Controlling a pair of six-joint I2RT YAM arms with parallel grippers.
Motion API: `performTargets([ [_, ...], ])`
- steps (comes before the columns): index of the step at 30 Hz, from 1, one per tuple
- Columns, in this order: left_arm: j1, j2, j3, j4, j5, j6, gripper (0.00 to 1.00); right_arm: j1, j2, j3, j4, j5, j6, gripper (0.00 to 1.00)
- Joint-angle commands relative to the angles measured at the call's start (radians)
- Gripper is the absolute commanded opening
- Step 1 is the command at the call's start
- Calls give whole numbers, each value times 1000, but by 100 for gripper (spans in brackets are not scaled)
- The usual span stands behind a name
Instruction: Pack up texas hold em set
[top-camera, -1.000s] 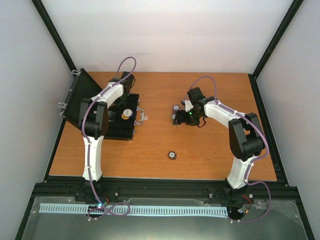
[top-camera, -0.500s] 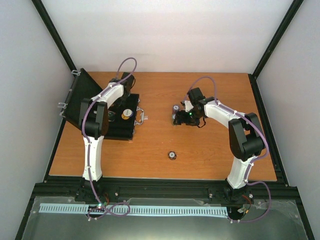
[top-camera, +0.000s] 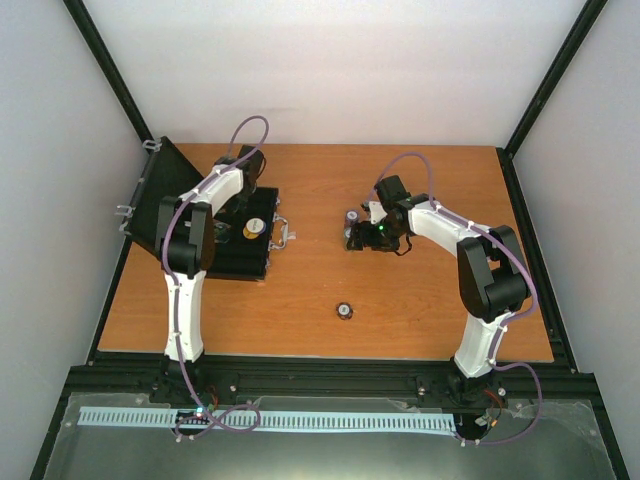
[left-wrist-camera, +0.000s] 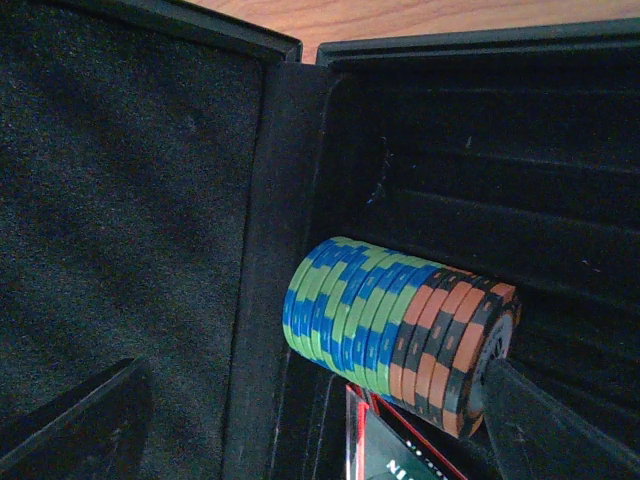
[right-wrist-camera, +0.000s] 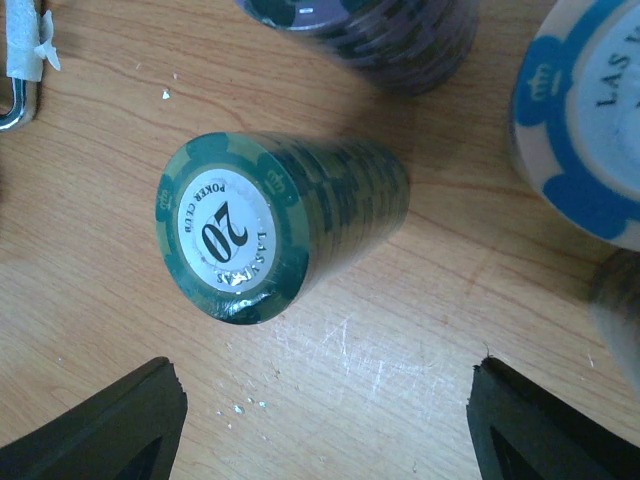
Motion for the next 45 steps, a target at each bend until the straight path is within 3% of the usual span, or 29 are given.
performTargets([
  [1,11,-45,0,-6,3,-8,93,-6,-18,-6,1,11,-15,79],
  [9,10,-144,-28,58,145,33,100,-6,-18,3,-1,12,-20,80],
  [16,9,-225,-32,74,246,39,100,-6,-13,15,-4,11,-20,81],
  [19,11,-253,-33,72,335,44,100,-6,-21,16,-1,10,-23,85],
  [22,14,-285,-35,72,423,33,100,-7,-39,20,0,16,-30,100],
  [27,35,-357,-56,97,578,-4,100,-5,-59,40,-23,32,-44,100],
  [37,44,-505,-112,67,666,-7,100,44,-133,46,-74,66,-67,100],
  [45,43,-606,-199,9,701,-2,100,202,-244,35,-233,185,-117,100],
])
